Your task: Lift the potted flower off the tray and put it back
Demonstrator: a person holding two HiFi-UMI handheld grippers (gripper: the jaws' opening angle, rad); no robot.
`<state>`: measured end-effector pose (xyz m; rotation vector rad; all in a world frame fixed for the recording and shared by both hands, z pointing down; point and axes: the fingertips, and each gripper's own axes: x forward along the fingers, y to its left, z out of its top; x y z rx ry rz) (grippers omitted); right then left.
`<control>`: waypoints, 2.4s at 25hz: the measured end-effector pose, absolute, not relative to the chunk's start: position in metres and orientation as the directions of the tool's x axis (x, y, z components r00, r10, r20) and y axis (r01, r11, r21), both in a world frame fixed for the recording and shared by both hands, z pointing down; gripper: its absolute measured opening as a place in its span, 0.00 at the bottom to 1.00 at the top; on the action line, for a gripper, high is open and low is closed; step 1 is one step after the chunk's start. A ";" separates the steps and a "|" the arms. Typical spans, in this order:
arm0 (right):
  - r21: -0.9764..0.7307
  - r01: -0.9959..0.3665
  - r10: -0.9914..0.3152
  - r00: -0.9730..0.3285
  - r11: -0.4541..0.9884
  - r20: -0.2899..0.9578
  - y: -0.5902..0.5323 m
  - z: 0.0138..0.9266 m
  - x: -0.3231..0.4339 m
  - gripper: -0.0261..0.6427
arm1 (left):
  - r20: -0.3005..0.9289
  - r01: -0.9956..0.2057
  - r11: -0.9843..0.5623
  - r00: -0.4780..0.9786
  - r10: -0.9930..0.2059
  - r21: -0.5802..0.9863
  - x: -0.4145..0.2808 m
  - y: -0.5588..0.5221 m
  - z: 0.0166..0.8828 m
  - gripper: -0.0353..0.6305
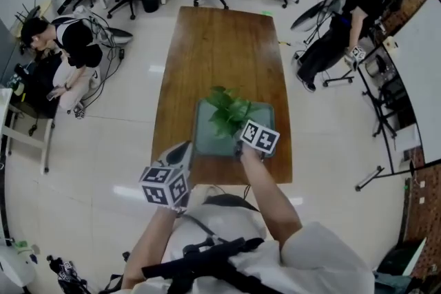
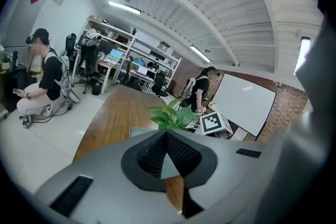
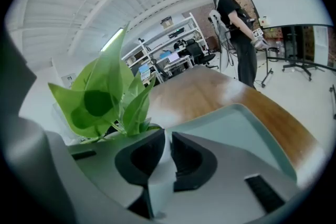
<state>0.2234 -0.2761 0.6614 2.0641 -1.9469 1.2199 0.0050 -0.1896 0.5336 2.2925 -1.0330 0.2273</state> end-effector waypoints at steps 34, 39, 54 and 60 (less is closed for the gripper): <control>-0.485 -0.859 -0.899 -0.070 -0.166 0.432 -0.168 0.567 0.249 0.10 | 0.415 -0.668 -0.594 0.744 -0.523 0.450 0.034 -0.155 0.530 0.05; -0.423 -0.898 -0.896 -0.083 -0.123 0.437 -0.128 0.545 0.221 0.04 | 0.407 -0.641 -0.634 0.766 -0.498 0.432 0.037 -0.133 0.528 0.05; -0.374 -0.911 -0.894 -0.014 -0.173 0.449 -0.045 0.540 0.183 0.04 | 0.383 -0.563 -0.706 0.822 -0.422 0.429 0.049 -0.087 0.522 0.05; -0.392 -0.901 -0.902 -0.004 -0.184 0.433 -0.042 0.536 0.181 0.04 | 0.378 -0.554 -0.720 0.827 -0.417 0.418 0.046 -0.085 0.517 0.05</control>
